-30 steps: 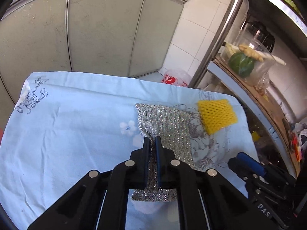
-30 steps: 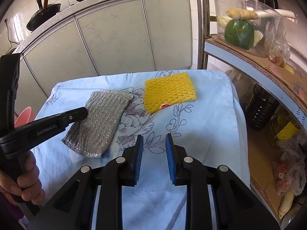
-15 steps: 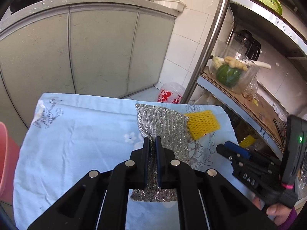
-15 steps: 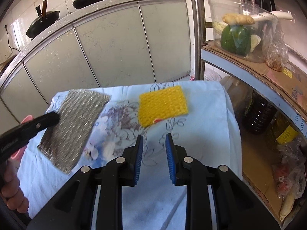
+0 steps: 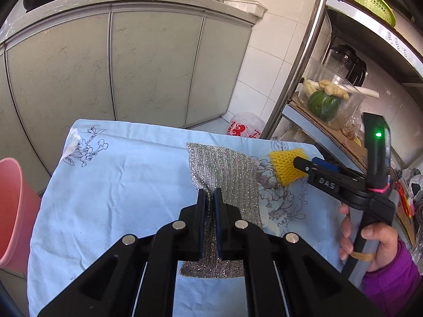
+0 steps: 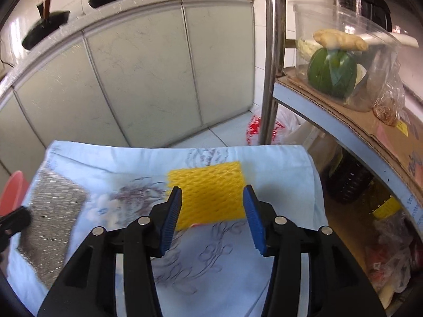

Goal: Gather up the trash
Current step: 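Close the right tool on the yellow foam net while the left tool holds the scrubber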

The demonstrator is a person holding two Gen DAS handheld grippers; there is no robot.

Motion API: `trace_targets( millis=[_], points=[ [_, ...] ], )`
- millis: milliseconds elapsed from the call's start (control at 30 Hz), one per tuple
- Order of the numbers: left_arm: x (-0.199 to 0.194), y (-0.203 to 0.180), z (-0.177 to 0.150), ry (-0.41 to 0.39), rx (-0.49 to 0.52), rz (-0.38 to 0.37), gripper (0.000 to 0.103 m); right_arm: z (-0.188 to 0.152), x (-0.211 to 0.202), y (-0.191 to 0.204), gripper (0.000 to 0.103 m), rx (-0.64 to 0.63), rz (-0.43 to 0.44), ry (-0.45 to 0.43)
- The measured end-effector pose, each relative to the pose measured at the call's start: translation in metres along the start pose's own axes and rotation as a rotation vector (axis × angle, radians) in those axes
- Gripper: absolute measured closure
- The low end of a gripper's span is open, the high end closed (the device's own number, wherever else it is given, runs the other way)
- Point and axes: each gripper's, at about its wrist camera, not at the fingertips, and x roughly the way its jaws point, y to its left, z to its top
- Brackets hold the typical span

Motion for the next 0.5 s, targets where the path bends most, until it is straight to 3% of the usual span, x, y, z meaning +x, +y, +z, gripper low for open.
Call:
trace_targets(
  millis=[100, 333, 500],
  points=[
    [0.0, 0.002, 0.0, 0.0, -0.004, -0.002, 0.097, 0.0, 0.014, -0.003, 0.054, 0.001, -0.024, 0.043],
    [0.003, 0.006, -0.003, 0.016, -0.017, 0.001, 0.097, -0.007, 0.017, -0.004, 0.056, 0.008, 0.023, 0.052],
    [0.002, 0.006, -0.006, 0.013, -0.014, 0.006, 0.097, -0.011, 0.013, 0.0, 0.083, 0.004, 0.036, 0.05]
  ],
)
